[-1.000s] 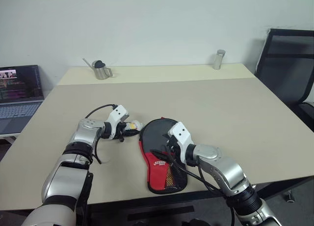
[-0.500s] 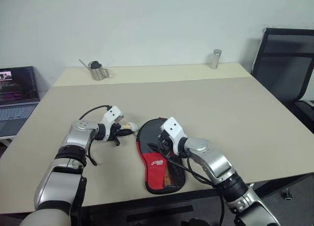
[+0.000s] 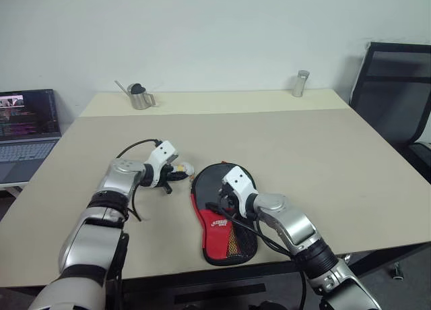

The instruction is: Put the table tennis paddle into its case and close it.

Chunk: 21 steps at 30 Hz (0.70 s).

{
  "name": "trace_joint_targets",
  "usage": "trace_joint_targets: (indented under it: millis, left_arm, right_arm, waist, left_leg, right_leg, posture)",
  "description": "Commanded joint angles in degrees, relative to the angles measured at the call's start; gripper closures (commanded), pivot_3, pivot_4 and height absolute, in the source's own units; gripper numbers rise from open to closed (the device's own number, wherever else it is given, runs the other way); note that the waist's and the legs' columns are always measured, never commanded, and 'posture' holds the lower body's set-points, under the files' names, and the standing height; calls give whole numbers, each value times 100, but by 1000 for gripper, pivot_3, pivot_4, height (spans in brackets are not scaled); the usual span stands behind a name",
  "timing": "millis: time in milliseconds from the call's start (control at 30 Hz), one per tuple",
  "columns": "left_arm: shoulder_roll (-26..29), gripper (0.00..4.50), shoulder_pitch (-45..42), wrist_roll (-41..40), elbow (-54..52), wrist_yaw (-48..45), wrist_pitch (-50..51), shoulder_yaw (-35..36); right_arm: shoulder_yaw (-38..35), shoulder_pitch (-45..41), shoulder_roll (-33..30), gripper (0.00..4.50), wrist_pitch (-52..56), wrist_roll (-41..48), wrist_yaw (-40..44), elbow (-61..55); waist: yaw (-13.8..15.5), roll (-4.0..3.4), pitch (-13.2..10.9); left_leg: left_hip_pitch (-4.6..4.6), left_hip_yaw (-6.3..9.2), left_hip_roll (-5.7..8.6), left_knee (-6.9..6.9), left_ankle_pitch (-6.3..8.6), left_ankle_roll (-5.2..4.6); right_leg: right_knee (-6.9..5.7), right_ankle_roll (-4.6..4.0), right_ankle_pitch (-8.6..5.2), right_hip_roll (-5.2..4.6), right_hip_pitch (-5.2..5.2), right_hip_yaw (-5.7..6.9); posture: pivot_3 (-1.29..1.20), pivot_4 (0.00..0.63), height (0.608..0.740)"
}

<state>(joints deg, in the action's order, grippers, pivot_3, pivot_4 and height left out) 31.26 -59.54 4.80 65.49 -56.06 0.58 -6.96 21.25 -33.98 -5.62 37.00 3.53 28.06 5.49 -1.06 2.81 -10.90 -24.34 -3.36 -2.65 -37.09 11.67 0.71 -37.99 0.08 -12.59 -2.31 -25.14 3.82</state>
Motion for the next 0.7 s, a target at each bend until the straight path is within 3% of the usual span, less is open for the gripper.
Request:
trace_joint_targets:
  millis: [33, 700]
  left_arm:
    - [-114, 4082, -465, 161, 365, 432, -380, 27]
    - [-864, 4084, -1408, 1001, 1133, 1889, -754, -75]
  right_arm:
    - [-72, 217, -135, 0, 256, -57, -29, 66]
    - [-44, 434, -180, 0, 459, -101, -57, -104]
  waist:
    - [3, 5, 3]
    - [77, 11, 7]
  left_leg:
    - [0, -1, 0, 0, 0, 0]
    - [1, -5, 2, 0, 0, 0]
  right_leg:
    - [0, 0, 0, 0, 0, 0]
    - [0, 0, 0, 0, 0, 5]
  posture:
    - [0, 150, 740]
    - [0, 150, 740]
